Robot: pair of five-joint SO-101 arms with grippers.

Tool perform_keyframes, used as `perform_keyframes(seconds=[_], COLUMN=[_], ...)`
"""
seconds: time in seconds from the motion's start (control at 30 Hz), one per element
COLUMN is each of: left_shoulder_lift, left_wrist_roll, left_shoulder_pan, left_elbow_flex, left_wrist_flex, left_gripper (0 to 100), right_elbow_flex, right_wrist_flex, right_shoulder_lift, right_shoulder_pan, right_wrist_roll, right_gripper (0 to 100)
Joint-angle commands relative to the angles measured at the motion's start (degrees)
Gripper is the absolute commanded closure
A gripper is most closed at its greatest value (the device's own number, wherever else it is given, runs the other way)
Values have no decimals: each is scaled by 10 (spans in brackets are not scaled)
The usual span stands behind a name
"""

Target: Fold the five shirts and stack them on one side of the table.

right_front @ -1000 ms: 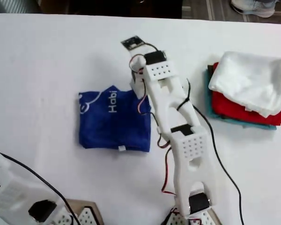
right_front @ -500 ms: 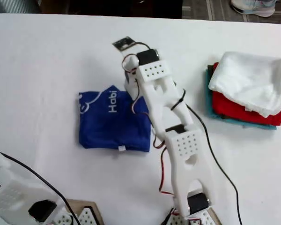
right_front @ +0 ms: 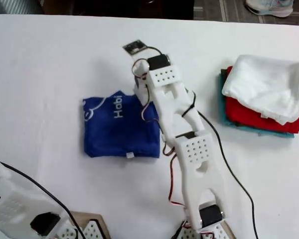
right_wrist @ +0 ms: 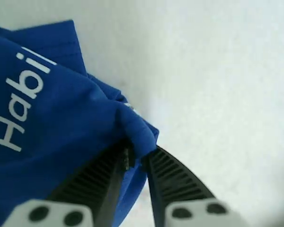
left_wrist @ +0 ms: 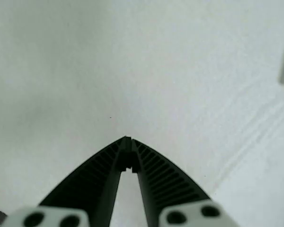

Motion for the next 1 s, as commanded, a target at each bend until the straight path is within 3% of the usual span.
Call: perform_keyframes(seconds=[0.0,0.17,0.3,0.77,0.97], left_shoulder_lift=[-28,-28,-28,-29,-30], left_wrist_roll=[4,4,4,4,4], left_shoulder_pan=[9,10,10,8,8], left_elbow_flex=[-2,-2,-3,-3,-3], left_wrist_flex=[-8,-8,-8,-8,-6], left_gripper=[972,972,972,972,972], right_elbow_flex=[-93,-188,-175,-90,-96], right_wrist_flex=[5,29,20,-28,-22], right_shoulder_lift=[-8,-2,-1,-1,-8], right_shoulder_pan=[-9,-42,-56,15,15], right_wrist_roll=[1,27,38,41,37], right_gripper=[975,975,975,971,756])
